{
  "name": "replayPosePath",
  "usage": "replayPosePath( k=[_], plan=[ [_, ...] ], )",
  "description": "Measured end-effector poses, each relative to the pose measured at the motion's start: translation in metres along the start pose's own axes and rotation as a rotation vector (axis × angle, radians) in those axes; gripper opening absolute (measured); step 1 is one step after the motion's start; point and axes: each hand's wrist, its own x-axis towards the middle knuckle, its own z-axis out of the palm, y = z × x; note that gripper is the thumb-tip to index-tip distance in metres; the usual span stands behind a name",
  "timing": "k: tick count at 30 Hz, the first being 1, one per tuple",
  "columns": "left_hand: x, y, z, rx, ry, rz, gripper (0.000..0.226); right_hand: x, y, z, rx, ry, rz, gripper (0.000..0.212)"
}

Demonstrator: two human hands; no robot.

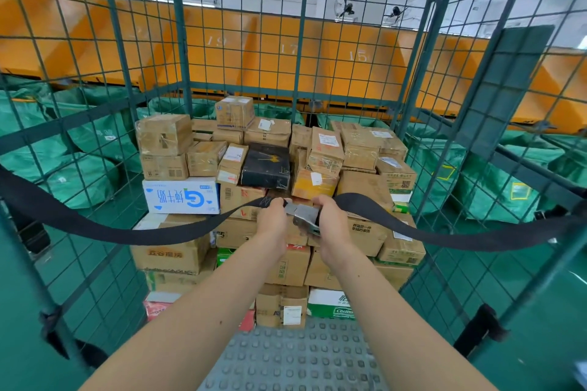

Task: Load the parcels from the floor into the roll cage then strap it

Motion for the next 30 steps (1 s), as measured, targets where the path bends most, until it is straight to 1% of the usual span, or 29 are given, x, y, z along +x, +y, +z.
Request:
replayPosePath(
  k=[1,4,7,10,14,17,19,21,22,23,26,28,30],
  plan=[
    [0.002,-0.002,0.001,0.042,0.0,-0.004,0.035,0.0,0.0,0.0,-0.046,0.002,-0.011,0.019],
    [-0.004,-0.007,0.004,0.142,0.008,0.007,0.028,0.002,0.001,0.0,-0.115,0.011,-0.022,0.029],
    [-0.007,-0.006,0.001,0.139,-0.056,0.006,0.03,0.001,0.003,-0.002,-0.053,-0.016,0.013,0.034],
    [-0.005,-0.006,-0.003,0.159,-0.111,0.0,0.029,-0.003,0.012,-0.007,-0.008,-0.028,0.038,0.035],
    [-0.007,-0.026,-0.015,0.168,-0.112,-0.043,0.027,-0.014,0.028,-0.015,0.071,-0.013,0.1,0.037],
    [-0.008,-0.052,-0.026,0.153,-0.089,-0.069,0.036,-0.025,0.04,-0.028,0.119,0.02,0.149,0.03],
    [-0.015,-0.07,-0.032,0.169,-0.109,-0.11,0.029,-0.035,0.051,-0.038,0.116,0.048,0.18,0.031],
    [-0.024,-0.088,-0.038,0.177,-0.118,-0.155,0.02,-0.047,0.062,-0.049,0.121,0.075,0.229,0.036],
    [-0.029,-0.094,-0.041,0.184,-0.119,-0.174,0.02,-0.055,0.066,-0.056,0.122,0.084,0.248,0.039],
    [-0.033,-0.102,-0.044,0.195,-0.123,-0.181,0.024,-0.063,0.07,-0.06,0.124,0.084,0.258,0.041],
    [-0.051,-0.115,-0.052,0.216,-0.134,-0.197,0.046,-0.082,0.082,-0.074,0.116,0.077,0.311,0.046],
    [-0.066,-0.121,-0.057,0.245,-0.126,-0.225,0.049,-0.091,0.091,-0.085,0.081,0.078,0.347,0.046],
    [-0.085,-0.127,-0.065,0.209,-0.113,-0.258,0.048,-0.106,0.099,-0.096,0.062,0.039,0.354,0.042]
  ],
)
